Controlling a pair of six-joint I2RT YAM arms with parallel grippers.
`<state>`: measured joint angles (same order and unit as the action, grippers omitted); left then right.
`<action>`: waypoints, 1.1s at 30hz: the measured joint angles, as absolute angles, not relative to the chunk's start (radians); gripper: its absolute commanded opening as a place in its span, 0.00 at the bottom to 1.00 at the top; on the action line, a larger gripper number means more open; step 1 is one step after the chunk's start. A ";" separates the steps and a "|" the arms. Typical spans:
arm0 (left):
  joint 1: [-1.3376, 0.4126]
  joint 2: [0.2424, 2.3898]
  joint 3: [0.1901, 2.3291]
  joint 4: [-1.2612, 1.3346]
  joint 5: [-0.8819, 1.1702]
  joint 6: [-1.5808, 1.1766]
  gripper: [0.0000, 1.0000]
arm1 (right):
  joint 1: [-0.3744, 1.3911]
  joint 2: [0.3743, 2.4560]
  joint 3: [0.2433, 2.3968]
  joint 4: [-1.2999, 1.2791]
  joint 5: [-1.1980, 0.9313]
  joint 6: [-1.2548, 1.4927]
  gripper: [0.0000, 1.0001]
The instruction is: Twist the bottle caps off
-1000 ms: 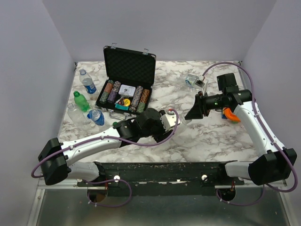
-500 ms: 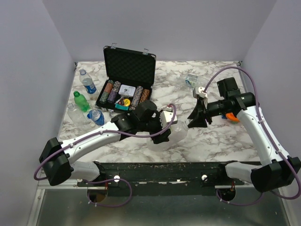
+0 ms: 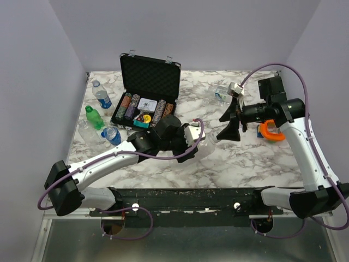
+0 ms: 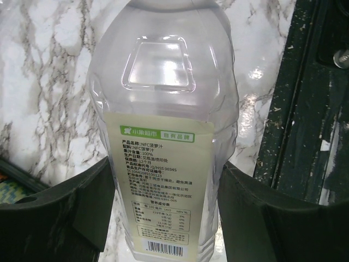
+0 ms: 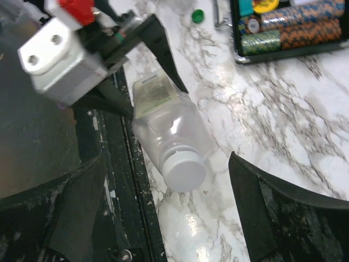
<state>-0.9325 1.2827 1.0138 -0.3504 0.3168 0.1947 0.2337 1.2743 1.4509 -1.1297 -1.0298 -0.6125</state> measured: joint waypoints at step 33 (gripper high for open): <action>-0.995 1.224 0.963 -0.250 0.049 0.205 0.00 | 0.234 1.282 1.254 -0.863 -0.897 0.133 0.31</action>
